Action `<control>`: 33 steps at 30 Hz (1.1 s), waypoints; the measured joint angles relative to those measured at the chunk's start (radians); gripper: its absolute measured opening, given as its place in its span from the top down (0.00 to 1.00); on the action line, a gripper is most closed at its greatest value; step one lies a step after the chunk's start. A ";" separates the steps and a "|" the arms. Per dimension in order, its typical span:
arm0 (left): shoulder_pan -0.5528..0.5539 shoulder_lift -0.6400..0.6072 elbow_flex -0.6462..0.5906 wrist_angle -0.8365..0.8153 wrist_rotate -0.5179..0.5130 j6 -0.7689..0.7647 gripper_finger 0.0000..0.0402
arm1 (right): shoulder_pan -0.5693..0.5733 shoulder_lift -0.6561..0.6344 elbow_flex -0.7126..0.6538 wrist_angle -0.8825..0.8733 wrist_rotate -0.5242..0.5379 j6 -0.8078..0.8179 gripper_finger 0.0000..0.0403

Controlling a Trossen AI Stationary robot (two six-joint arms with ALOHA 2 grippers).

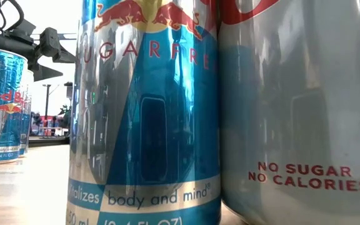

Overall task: Place canned beverage on shelf
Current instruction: Put the top white pink soda can on the shelf aligned with the other white pink soda can, then put the top left silver soda can on the shelf

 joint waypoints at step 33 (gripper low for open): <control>0.000 0.000 0.000 0.000 0.000 0.000 0.08 | 0.442 -0.055 -0.103 -0.141 -0.156 0.495 0.13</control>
